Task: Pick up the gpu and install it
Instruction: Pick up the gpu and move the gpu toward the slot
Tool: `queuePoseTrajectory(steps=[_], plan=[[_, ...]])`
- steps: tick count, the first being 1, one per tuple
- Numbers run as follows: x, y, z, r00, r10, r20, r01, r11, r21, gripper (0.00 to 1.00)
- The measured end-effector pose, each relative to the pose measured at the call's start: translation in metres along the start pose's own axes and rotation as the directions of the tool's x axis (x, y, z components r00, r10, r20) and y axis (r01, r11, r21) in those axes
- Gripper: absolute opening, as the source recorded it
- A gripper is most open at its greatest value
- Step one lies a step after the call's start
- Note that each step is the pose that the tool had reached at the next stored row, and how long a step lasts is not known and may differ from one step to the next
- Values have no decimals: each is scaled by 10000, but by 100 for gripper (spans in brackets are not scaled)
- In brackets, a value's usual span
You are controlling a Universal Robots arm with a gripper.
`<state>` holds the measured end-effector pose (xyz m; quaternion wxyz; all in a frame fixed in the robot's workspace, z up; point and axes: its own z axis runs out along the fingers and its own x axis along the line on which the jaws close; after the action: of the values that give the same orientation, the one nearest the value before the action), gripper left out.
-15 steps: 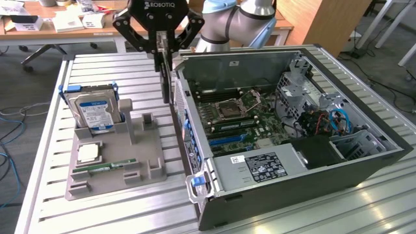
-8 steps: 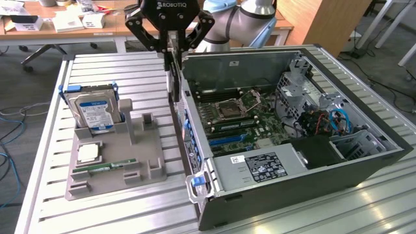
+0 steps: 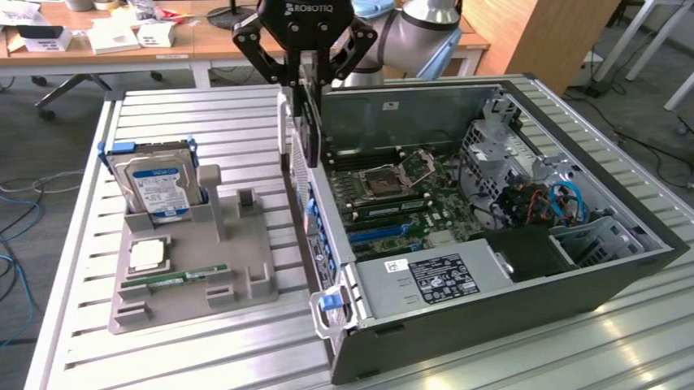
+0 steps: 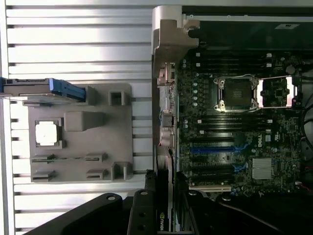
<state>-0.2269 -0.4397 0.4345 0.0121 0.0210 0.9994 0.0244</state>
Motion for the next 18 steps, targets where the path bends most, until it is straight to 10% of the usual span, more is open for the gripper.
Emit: queuePoseTrajectory(steps=[18], plan=[[-533, 22, 13, 10000, 1, -3, -1, 10000, -81, 26]])
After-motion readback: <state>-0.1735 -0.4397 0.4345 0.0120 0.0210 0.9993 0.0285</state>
